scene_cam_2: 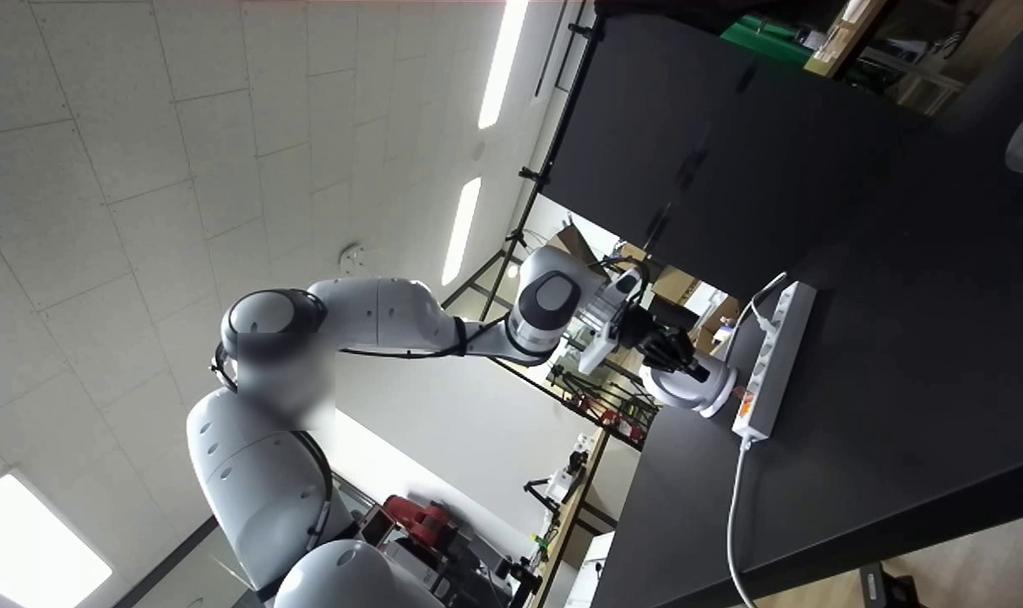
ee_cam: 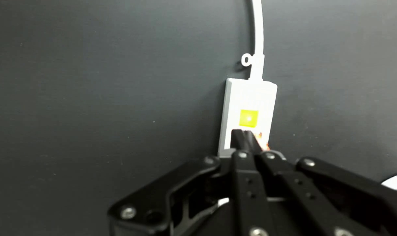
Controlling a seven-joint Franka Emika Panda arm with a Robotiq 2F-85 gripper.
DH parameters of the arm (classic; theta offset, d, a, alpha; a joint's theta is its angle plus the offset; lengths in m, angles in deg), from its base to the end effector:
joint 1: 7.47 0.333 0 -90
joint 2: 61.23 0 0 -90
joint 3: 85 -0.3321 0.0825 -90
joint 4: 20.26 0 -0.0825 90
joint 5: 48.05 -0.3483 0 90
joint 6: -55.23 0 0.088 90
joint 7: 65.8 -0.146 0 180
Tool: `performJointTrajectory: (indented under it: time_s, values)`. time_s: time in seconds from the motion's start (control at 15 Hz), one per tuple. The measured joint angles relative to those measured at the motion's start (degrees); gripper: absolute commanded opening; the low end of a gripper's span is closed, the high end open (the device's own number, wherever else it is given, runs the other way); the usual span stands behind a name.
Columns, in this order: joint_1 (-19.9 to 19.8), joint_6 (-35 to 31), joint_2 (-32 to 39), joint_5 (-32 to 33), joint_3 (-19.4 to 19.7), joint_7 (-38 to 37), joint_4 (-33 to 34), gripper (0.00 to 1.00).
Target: Turn off the extension cable
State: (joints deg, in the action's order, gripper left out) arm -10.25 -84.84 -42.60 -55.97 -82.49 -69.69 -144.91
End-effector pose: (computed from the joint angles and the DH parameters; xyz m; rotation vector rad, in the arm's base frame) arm 0.5366 -0.0461 0.2411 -3.0409 0.4081 0.0830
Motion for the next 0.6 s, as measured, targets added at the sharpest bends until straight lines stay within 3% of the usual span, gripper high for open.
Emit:
performJointTrajectory:
  time_s: [0.6]
  values:
    - [-0.5,-14.7,2.7,-2.0,-0.7,2.2,-4.4,0.0]
